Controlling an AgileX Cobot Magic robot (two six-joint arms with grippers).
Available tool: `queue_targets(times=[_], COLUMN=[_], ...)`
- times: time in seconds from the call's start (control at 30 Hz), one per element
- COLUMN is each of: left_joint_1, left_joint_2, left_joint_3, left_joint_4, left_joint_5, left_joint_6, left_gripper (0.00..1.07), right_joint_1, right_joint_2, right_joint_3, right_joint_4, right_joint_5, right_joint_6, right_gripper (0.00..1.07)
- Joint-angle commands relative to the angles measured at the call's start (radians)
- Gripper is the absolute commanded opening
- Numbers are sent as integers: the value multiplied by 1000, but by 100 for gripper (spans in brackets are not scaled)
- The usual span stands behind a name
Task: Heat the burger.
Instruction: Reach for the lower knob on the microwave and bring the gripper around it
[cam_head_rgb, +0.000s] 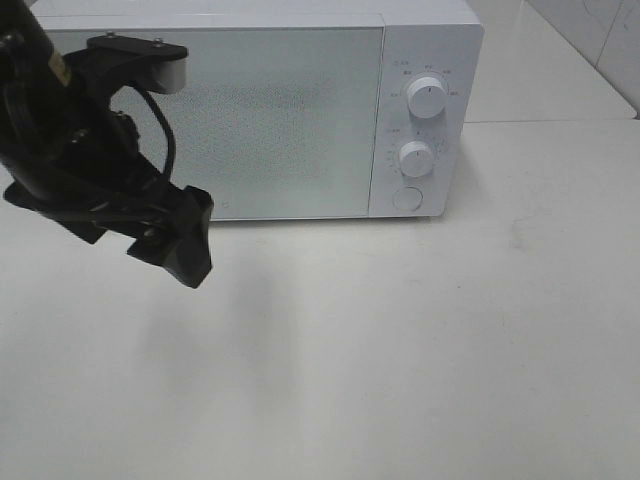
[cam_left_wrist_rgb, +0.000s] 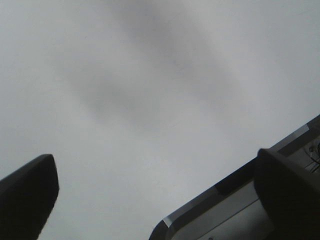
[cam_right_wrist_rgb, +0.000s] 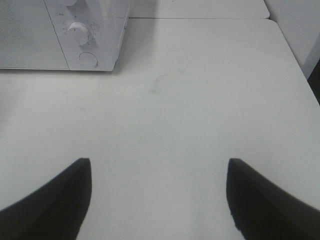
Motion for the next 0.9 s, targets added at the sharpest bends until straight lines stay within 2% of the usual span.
queue_targets(times=[0.03,0.07,0.1,0.13,0.2,0.23,0.3,0.4,0.43,0.5,0.57,0.77,0.83,0.9], left_joint_1=[63,63,115,115,201,201,326,358,412,435,523,552,552,552], left_joint_2=[-34,-34,-56,-56,-89,-89,-131,-141,-158,-165,-202,-256,-330,-350], left_joint_3=[-7,-7,-7,-7,-7,-7,-7,-7,-7,-7,2,51,141,162], left_joint_4=[-19,-19,-20,-20,-22,-22,-27,-27,-27,-27,-55,-58,-50,-49], left_joint_5=[45,45,58,58,82,82,123,132,161,169,174,174,159,157], left_joint_6=[7,7,7,7,10,10,39,46,63,68,70,77,76,76], left_gripper=[98,98,98,98,98,98,98,98,98,98,98,98,98,98], right_joint_1=[-5,-5,-5,-5,-5,-5,-5,-5,-5,-5,-5,-5,-5,-5], right_joint_2=[-26,-26,-26,-26,-26,-26,-26,-26,-26,-26,-26,-26,-26,-26], right_joint_3=[7,7,7,7,7,7,7,7,7,7,7,7,7,7], right_joint_4=[-2,-2,-2,-2,-2,-2,-2,-2,-2,-2,-2,0,1,2], right_joint_5=[-5,-5,-5,-5,-5,-5,-5,-5,-5,-5,-5,-5,-5,-5], right_joint_6=[-3,-3,-3,-3,-3,-3,-3,-3,-3,-3,-3,-3,-3,-3], right_gripper=[74,74,74,74,74,74,74,74,74,74,74,74,74,74])
